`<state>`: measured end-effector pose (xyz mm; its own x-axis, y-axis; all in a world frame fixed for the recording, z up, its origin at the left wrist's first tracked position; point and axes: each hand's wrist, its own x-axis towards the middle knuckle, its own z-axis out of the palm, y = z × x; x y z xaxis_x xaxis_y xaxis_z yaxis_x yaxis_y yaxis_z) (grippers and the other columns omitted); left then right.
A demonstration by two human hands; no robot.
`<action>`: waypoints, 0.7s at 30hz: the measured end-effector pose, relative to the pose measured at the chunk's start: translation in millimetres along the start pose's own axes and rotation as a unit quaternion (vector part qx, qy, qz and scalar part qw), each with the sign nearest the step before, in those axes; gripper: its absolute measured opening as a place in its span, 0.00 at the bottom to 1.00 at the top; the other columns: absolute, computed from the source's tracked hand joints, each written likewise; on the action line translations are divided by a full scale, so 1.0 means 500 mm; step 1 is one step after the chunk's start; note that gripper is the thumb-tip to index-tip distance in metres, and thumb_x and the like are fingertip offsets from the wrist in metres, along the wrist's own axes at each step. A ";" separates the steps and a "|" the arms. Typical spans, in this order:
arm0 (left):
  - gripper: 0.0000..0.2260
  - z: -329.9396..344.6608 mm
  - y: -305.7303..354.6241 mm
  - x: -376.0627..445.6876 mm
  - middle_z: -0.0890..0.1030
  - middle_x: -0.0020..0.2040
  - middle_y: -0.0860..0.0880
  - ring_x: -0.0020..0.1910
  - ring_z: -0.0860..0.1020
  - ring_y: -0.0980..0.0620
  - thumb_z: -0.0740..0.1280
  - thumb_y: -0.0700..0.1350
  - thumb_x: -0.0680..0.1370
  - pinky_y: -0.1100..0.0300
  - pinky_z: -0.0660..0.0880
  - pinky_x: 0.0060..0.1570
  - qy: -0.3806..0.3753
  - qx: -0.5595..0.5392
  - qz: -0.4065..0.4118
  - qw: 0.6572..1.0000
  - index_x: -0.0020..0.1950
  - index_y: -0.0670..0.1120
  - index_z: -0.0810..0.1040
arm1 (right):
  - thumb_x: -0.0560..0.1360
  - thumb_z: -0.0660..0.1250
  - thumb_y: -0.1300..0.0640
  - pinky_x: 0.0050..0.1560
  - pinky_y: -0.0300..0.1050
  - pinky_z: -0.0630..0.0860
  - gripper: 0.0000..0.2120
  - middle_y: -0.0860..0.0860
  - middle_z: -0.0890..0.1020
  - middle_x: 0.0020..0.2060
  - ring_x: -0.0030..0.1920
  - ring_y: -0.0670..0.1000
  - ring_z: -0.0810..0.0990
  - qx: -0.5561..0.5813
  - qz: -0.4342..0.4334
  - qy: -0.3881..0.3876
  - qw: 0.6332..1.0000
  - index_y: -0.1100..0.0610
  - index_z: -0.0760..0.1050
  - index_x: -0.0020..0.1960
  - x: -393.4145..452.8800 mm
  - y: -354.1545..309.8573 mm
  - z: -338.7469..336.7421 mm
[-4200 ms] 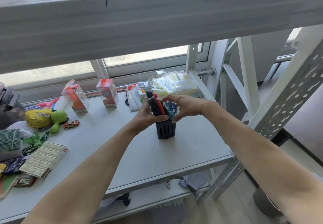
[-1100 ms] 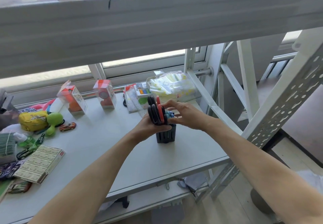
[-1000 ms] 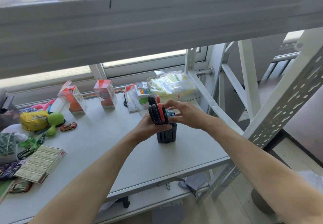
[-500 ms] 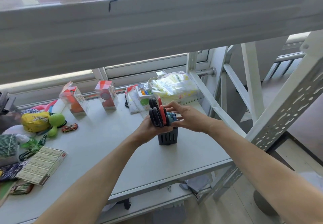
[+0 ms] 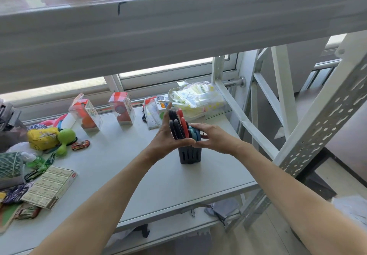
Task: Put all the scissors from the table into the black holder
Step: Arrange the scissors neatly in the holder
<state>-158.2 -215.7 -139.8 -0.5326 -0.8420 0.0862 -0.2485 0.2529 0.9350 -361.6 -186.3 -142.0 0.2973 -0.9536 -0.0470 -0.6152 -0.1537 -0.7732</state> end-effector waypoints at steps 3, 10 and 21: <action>0.54 -0.001 -0.002 0.003 0.71 0.64 0.63 0.59 0.78 0.66 0.80 0.42 0.68 0.69 0.76 0.57 0.003 -0.004 0.009 1.000 0.79 0.60 0.43 | 0.71 0.76 0.57 0.66 0.47 0.74 0.25 0.50 0.79 0.60 0.61 0.49 0.79 0.021 0.014 0.008 1.000 0.48 0.73 0.65 0.000 0.009 0.000; 0.37 0.005 -0.006 0.013 0.76 0.53 0.54 0.49 0.81 0.70 0.79 0.44 0.67 0.71 0.78 0.38 0.049 0.013 0.011 0.999 0.64 0.65 0.59 | 0.70 0.76 0.56 0.65 0.45 0.75 0.21 0.49 0.81 0.56 0.58 0.48 0.80 0.023 -0.004 0.015 1.000 0.46 0.73 0.59 -0.002 0.021 0.004; 0.50 -0.019 0.010 0.015 0.66 0.72 0.56 0.64 0.73 0.59 0.79 0.47 0.68 0.70 0.77 0.55 0.011 0.011 0.013 1.000 0.78 0.60 0.48 | 0.71 0.76 0.54 0.66 0.42 0.74 0.23 0.50 0.81 0.57 0.61 0.45 0.79 0.077 -0.003 0.000 0.997 0.47 0.74 0.64 -0.001 0.026 0.005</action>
<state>-155.9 -225.5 -131.3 -0.5212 -0.8451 0.1190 -0.2516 0.2854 0.9248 -367.9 -187.2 -153.4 0.3001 -0.9530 -0.0426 -0.4944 -0.1172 -0.8613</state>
